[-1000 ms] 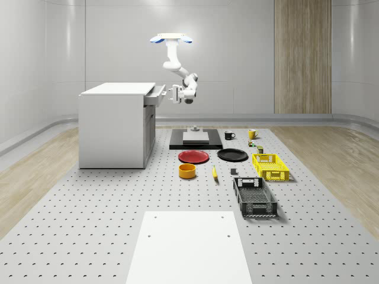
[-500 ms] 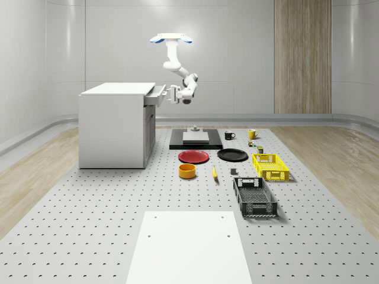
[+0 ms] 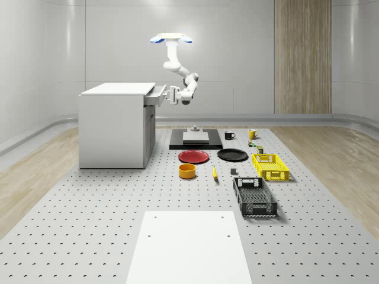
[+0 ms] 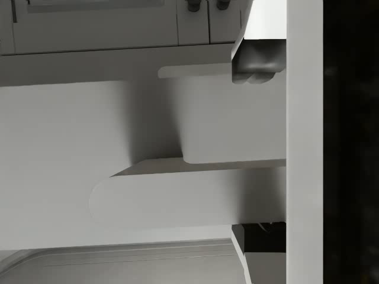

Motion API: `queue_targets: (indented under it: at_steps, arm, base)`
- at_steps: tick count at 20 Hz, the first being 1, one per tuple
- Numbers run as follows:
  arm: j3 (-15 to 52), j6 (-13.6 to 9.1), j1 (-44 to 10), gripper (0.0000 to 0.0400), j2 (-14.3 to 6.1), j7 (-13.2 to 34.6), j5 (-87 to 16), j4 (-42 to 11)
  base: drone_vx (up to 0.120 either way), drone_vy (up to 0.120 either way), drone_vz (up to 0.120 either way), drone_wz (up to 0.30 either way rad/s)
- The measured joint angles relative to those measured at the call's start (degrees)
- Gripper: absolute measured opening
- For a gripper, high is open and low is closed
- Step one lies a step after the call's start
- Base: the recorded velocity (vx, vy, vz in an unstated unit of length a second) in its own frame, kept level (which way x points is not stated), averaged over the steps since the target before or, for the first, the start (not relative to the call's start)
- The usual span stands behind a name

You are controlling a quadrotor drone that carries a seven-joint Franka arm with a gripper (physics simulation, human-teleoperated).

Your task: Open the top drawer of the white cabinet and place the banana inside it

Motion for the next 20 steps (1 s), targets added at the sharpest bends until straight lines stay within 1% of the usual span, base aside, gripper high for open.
queue_targets:
  at_steps: [1, 2, 3, 4, 5, 6, 7, 8, 9, 10, 11, 12, 14, 15, 16, 17, 19, 20]
  arm:
    - [-0.39, -0.2, -0.22, 0.0232, 0.48, -1.89, 0.59, -0.15]
    - [-0.47, -0.19, -0.02, 0.0231, 0.16, -0.56, 0.12, -0.03]
    - [-1.08, -0.33, -0.14, 0.0202, 0.73, -4.16, 0.61, -0.33]
    - [-1.16, -0.6, -0.28, 0.0189, 0.81, -4.14, 0.78, -0.21]
    - [-1.34, -0.86, -0.3, 0.0189, 0.72, -3.53, 0.5, -0.02]
    - [-1.77, -0.85, -0.03, 0.0189, 0.39, -3.91, -0.25, 0.07]
    - [-2.4, -1.39, -0.36, 0.0171, 1.01, -5.73, 0.19, 0.05]
    - [-2.62, -1.94, -0.53, 0.0156, 0.96, -5.25, 0.13, 0.42]
    - [-2.91, -2.45, -0.6, 0.016, 0.82, -4.24, -0.24, 0.81]
    - [-2.87, -2.85, -0.34, 0.0209, -0.09, -0.66, -1.5, 1.58]
    - [-3.47, -2.63, 0.58, 0.0225, -1.52, -1.3, -3.6, 1.93]
    - [-4.73, -2.79, 0.87, 0.0199, -1.41, -3.31, -3.95, 1.77]
    - [-5.45, -3.96, 0.75, 0.0162, -1.59, -2.36, -4.2, 2.74]
    - [-5.58, -4.64, 0.79, 0.0193, -2.0, 0.05, -4.84, 3.49]
    - [-5.89, -4.78, 1.42, 0.0213, -3.09, 1.49, -6.25, 4.11]
    - [-7.26, -5.12, 1.39, 0.0188, -2.36, -2.38, -6.23, 3.91]
    - [-8.0, -6.59, 1.15, 0.0155, -2.28, -1.64, -6.37, 5.09]
    - [-8.38, -7.24, 1.17, 0.0154, -2.42, -0.82, -6.72, 5.71]
  base:
    - [0.0, 0.0, 0.0, 0.0]
    - [0.0, 0.0, 0.0, 0.0]
    - [0.0, 0.0, 0.0, 0.0]
    - [0.0, 0.0, 0.0, 0.0]
    - [0.0, 0.0, 0.0, 0.0]
    - [0.0, 0.0, 0.0, 0.0]
    - [0.0, 0.0, 0.0, 0.0]
    - [0.0, 0.0, 0.0, 0.0]
    - [0.0, 0.0, 0.0, 0.0]
    - [0.0, 0.0, 0.0, 0.0]
    - [0.0, 0.0, 0.0, 0.0]
    - [0.0, 0.0, 0.0, 0.0]
    - [0.0, 0.0, 0.0, 0.0]
    - [0.0, 0.0, 0.0, 0.0]
    - [0.0, 0.0, 0.0, 0.0]
    - [0.0, 0.0, 0.0, 0.0]
    - [0.0, 0.0, 0.0, 0.0]
    - [0.0, 0.0, 0.0, 0.0]
